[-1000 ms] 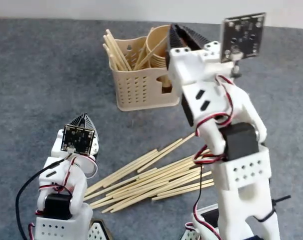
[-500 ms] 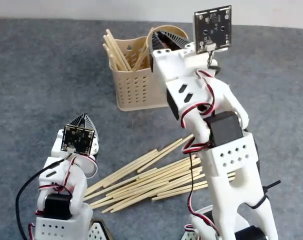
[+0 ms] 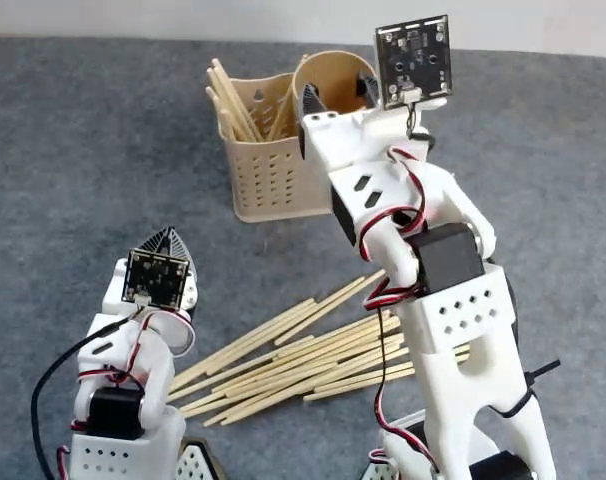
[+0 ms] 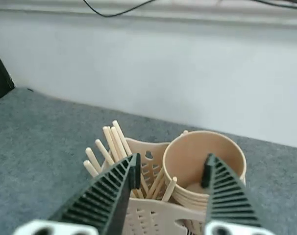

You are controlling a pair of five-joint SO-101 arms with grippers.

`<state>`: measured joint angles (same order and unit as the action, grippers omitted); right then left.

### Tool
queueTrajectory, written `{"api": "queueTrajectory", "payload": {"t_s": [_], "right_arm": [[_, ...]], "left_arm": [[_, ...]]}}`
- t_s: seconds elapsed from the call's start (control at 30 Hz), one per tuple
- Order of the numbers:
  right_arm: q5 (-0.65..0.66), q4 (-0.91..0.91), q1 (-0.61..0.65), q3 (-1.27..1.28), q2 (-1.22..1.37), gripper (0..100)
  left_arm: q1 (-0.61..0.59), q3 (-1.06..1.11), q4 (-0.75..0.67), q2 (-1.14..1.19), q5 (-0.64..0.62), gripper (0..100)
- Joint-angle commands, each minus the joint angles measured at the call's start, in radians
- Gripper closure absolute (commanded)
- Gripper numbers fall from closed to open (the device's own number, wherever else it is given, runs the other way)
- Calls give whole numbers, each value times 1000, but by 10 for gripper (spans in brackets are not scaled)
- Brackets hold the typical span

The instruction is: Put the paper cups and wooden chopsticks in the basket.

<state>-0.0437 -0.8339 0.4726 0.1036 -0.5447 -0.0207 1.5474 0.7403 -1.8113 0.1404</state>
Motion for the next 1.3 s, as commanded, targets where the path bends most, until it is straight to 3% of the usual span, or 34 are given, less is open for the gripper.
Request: {"api": "queueTrajectory", "payload": {"t_s": [0.0,0.07,0.6,1.13,1.27], "right_arm": [[11,-64,8,-13,-15,943],[11,-105,8,-15,-15,998],[8,-553,-24,-16,-15,994],[-196,-587,-234,19,1,991],[-222,-584,-248,104,1,923]], "left_arm": [[-2,-8,-20,-7,8,989],[-2,-8,-20,-7,8,989],[-2,-8,-20,-7,8,989],[-2,-8,-20,-7,8,989],[-2,-7,-20,-7,8,989]]}}
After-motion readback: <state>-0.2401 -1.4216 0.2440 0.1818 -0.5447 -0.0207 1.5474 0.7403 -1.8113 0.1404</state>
